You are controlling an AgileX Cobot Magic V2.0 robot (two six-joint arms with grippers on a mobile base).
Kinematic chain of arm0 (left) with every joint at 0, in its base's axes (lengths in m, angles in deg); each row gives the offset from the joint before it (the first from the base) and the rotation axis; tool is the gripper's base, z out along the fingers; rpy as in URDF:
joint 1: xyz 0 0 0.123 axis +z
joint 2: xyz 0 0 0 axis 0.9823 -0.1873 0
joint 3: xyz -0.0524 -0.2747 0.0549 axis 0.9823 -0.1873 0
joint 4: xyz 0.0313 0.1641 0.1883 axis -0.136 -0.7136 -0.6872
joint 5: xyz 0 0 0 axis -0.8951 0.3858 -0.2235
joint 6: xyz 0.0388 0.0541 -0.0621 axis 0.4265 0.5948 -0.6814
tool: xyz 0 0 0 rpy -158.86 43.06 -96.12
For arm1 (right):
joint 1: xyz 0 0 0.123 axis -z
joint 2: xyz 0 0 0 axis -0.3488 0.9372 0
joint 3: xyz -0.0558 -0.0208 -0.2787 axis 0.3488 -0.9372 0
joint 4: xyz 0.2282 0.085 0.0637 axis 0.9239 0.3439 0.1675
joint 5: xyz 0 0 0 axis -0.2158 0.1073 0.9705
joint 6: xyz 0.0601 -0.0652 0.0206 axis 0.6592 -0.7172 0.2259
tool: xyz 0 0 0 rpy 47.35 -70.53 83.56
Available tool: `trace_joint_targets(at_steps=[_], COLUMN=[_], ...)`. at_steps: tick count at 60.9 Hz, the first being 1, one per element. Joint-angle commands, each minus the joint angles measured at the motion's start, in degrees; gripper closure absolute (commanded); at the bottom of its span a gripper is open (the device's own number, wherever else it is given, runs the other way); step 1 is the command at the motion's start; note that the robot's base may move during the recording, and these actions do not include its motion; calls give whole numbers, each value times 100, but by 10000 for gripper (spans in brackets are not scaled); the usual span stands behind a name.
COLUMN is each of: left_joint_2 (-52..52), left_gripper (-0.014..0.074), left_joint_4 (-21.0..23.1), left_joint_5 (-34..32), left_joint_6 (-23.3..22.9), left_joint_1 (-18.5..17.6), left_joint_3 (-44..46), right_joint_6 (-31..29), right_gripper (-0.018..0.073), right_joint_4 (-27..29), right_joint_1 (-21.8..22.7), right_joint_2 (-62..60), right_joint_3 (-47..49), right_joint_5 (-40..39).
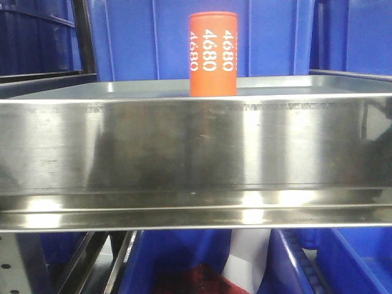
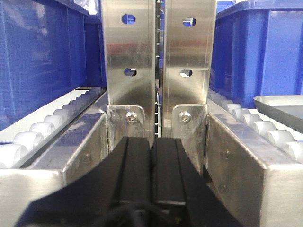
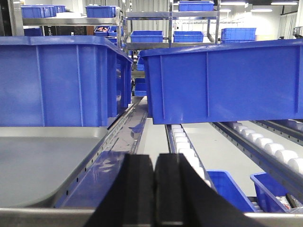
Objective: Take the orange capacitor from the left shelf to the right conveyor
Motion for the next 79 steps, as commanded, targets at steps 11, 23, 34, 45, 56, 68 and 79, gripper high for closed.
trace_joint_targets(at_steps=[11,23,34,45,56,68,79], left_joint_2=[-58,-58,-58,-58,-58,-58,-58], left_gripper=[701,701,701,701,701,701,701], left_joint_4=[31,31,31,31,0,31,31], left_joint_5=[-516,-516,-516,-516,-516,-516,-516], left_joint_6=[0,0,0,0,0,0,0], left_joint_1=[14,14,14,14,14,14,14], left_joint_3=[45,45,45,45,45,45,45], right_joint_6=[-13,-13,85,1465,3503,5442,6353], right_gripper=[510,510,510,510,510,509,325], right_joint_4=[9,9,9,-1111,-3608,-5490,-5997], right_joint_1=[15,15,15,-20,-310,-774,-1120], right_joint_2=[-121,-121,-114,60,1261,3198,4739], right_joint_3=[-9,-9,15,980,2434,3449,4123], right_joint_5=[-534,-968,-2309,-1598,-1001,-1893,-2158])
